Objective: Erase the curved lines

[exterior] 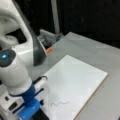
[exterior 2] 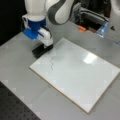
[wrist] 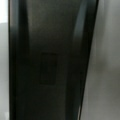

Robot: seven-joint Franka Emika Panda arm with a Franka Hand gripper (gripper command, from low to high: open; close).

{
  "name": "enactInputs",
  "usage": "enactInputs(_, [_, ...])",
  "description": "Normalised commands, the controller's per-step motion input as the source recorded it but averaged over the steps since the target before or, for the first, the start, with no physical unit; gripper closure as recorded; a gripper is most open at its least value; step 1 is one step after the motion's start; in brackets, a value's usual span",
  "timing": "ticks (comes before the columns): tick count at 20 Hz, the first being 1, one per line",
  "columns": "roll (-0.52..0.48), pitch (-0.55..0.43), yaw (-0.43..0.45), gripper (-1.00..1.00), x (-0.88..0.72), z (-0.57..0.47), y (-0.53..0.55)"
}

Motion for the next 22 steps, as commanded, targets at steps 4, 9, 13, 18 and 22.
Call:
enactInputs(4, [-0.022,0.065,-0.073,-1.00,0.09,0.02,0.01])
enactInputs(9, [-0.008,0.059,-0.055,-1.00,0.07,-0.03,0.07])
enactInputs(13, [0.001,0.046,-0.074,-1.00,0.07,-0.09,0.10])
enactInputs(18, [0.004,0.026,-0.088,-1.00,0.08,-0.12,0.10])
enactInputs(22, [0.010,0.009,-0.098,-1.00,0.08,-0.10,0.04])
